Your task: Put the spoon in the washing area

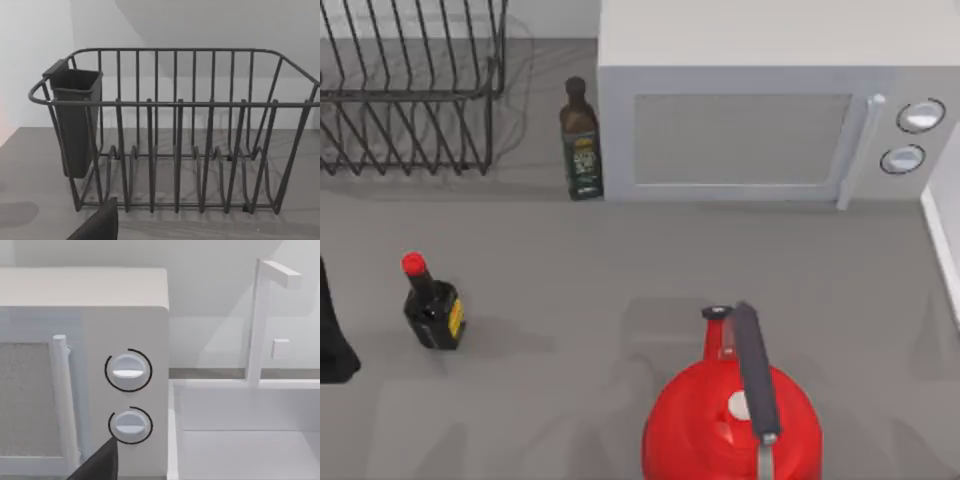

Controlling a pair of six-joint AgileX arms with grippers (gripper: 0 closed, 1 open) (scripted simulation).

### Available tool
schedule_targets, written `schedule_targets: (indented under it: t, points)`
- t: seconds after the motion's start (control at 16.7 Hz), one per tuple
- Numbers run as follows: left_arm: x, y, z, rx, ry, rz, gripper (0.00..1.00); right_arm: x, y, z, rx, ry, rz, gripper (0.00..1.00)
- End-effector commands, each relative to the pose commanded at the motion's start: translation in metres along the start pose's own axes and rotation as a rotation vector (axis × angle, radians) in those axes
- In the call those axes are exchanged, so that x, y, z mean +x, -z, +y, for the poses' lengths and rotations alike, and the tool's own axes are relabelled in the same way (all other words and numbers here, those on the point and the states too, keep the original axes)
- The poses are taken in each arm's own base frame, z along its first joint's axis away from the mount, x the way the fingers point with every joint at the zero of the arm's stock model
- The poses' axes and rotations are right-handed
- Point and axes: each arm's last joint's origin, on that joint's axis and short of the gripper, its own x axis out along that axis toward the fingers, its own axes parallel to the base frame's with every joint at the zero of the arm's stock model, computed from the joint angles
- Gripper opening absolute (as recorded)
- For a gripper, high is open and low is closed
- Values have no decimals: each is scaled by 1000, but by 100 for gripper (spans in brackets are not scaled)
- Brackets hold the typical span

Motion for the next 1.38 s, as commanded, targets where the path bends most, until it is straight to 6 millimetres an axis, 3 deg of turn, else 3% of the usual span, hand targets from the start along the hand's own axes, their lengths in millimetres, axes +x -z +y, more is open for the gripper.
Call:
schedule_targets:
  t: [0.3, 0.54, 1.02, 1.38]
  points:
    - [0, 0, 0, 0, 0, 0, 100, 1, -7, -1, 45, 11, 74, 100]
    - [0, 0, 0, 0, 0, 0, 100, 10, -25, -3, 180, 56, 336, 100]
    - [0, 0, 0, 0, 0, 0, 100, 72, -35, -11, 508, 369, 1126, 100]
    - [0, 0, 0, 0, 0, 0, 100, 112, -34, -19, 630, 610, 1430, 100]
